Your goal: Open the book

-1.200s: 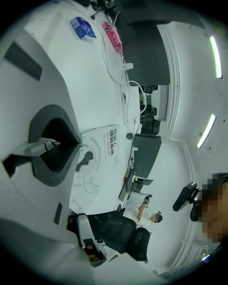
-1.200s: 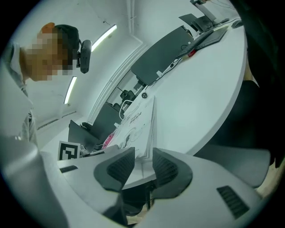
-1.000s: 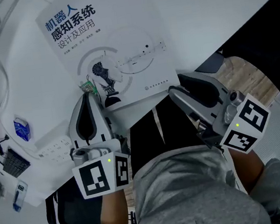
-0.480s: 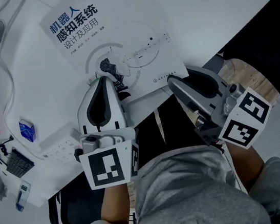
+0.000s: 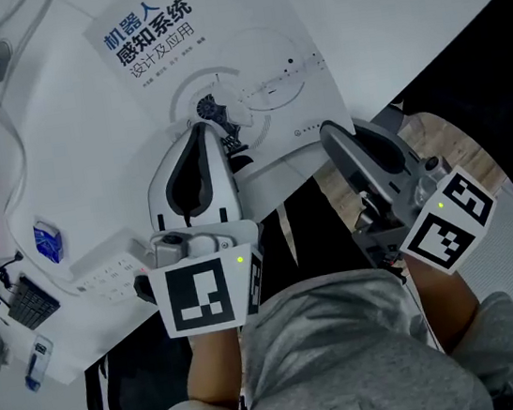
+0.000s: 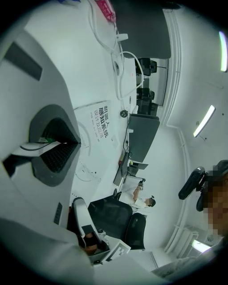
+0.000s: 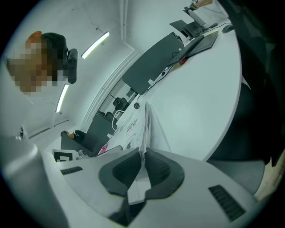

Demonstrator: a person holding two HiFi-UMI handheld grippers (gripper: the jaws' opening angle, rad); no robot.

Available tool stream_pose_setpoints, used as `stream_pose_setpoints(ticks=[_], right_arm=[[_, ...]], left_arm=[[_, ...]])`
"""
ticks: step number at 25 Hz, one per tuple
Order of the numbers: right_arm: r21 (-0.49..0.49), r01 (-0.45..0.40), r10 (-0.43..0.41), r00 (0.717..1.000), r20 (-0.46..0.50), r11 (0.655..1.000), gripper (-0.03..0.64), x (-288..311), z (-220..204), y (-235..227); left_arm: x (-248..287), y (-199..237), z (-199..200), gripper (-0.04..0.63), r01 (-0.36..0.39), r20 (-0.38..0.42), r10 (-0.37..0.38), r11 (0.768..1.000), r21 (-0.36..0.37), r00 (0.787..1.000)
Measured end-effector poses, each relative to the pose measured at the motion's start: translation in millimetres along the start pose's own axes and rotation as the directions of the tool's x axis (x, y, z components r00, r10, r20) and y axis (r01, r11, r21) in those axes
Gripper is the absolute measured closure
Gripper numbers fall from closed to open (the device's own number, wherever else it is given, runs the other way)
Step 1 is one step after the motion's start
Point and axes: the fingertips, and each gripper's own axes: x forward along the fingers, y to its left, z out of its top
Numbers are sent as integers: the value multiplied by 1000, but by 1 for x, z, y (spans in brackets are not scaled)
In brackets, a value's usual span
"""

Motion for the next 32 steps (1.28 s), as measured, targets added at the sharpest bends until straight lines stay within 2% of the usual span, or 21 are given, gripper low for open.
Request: stream_pose_setpoints(ticks=[4,8,12,17,20,26,32], right_arm=[[5,24,-24,999,23,1000,571,-4,-7,10],[-56,22,-20,999,34,998,571,-6,-4,21],[-171,19,-14,1000,27,985,571,-10,2,40],[-243,3,0,1000,10,970,571,-13,12,71],[-320,-37,41,999,4,947,571,-13,14,94],[-405,-121,114,993,-41,906,571,-6,13,128],[-469,-255,217,967,-134,845,571,6,12,144]], left_arm=[[-10,6,2,586,54,15,-54,998,-29,998],[-17,13,-1,586,54,20,-52,989,-135,998],[-33,15,9,586,9,36,-6,995,-102,999],[-57,15,29,586,-1,62,8,993,-115,998],[-71,15,38,586,-16,94,28,992,-127,995],[-96,21,47,586,-64,142,84,988,-138,986],[-106,30,50,586,-145,184,176,975,-168,967]])
